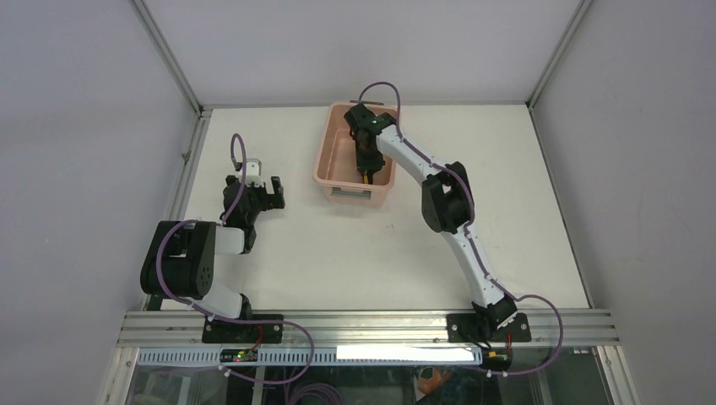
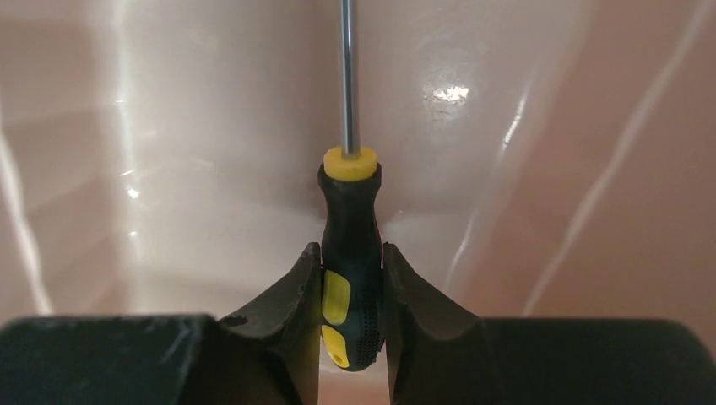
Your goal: Put the screwdriver in the bin
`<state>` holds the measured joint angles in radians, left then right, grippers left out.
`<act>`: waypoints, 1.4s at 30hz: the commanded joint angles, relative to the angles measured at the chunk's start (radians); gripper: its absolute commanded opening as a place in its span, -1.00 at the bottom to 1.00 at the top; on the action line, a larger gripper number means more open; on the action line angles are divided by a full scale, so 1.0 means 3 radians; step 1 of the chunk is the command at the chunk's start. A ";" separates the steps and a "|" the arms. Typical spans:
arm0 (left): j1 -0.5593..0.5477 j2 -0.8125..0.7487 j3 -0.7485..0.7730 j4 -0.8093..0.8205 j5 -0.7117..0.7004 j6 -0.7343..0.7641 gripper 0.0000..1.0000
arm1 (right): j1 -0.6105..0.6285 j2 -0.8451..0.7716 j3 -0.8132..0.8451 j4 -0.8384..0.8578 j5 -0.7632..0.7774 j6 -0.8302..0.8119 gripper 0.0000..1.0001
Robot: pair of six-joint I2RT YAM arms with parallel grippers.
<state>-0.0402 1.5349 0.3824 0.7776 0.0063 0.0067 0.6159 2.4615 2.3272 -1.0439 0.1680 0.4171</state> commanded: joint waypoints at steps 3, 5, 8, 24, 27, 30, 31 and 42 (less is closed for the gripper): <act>-0.0024 -0.0094 0.0004 0.0090 0.0022 -0.0053 0.98 | 0.0015 0.0055 0.0040 0.0170 0.0017 -0.0114 -0.69; -0.0026 -0.0095 0.0004 0.0087 0.0024 -0.0053 0.98 | 0.0018 0.0044 0.0106 0.0116 -0.0036 -0.0118 -0.53; -0.0026 -0.0090 0.0004 0.0088 0.0018 -0.0053 0.98 | 0.0021 -0.0047 0.0308 -0.0002 -0.0050 -0.0188 -0.29; -0.0024 -0.0091 0.0004 0.0087 0.0025 -0.0053 0.98 | -0.0160 -0.1700 0.0382 -0.0226 0.0568 -0.1119 0.96; -0.0025 -0.0092 0.0004 0.0087 0.0023 -0.0053 0.98 | -0.0539 -0.1934 0.0235 -0.0355 0.0568 -0.1132 0.98; -0.0024 -0.0093 0.0004 0.0087 0.0025 -0.0053 0.98 | -0.0966 -0.2163 -0.0008 -0.0388 0.0582 -0.1200 0.99; -0.0024 -0.0094 0.0004 0.0087 0.0025 -0.0053 0.98 | -0.1104 -0.2219 -0.0067 -0.0402 0.0578 -0.1226 0.98; -0.0025 -0.0094 0.0004 0.0087 0.0022 -0.0053 0.98 | -0.1725 -0.2753 -0.0816 -0.0033 0.0649 -0.1448 0.99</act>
<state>-0.0402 1.5349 0.3824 0.7776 0.0063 0.0071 0.0952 1.7710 2.1399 -1.1343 0.3668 0.0257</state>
